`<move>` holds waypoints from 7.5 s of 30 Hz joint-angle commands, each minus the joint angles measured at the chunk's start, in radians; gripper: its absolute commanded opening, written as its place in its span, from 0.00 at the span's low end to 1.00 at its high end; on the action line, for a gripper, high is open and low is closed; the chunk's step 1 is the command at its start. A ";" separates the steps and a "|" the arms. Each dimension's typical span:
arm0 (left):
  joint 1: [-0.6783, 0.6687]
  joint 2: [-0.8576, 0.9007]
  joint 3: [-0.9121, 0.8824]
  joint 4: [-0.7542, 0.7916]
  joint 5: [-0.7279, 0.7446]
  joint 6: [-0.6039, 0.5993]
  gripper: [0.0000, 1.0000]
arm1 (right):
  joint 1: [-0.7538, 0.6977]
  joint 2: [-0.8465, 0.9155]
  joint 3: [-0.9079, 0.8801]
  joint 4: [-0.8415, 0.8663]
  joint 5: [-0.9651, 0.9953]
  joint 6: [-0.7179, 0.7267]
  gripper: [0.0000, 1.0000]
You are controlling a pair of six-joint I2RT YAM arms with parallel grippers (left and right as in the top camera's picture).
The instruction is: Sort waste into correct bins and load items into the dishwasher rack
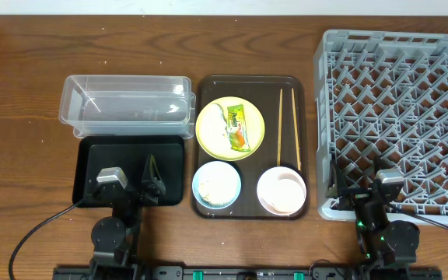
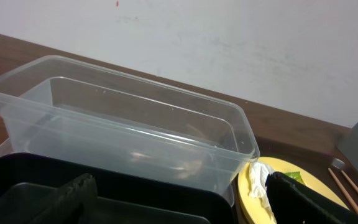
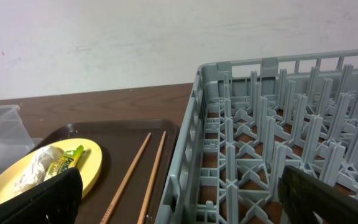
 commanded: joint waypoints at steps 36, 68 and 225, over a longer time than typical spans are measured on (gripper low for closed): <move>0.003 0.166 0.298 -0.255 0.466 0.004 0.89 | -0.005 0.126 0.333 -0.243 -0.278 0.147 0.99; -0.564 1.180 0.933 -0.779 0.122 -0.298 0.86 | -0.005 0.813 0.945 -0.700 -0.431 0.053 0.99; -0.571 1.516 1.056 -0.433 -0.043 -0.066 0.67 | -0.005 0.813 0.944 -0.821 -0.291 0.045 0.99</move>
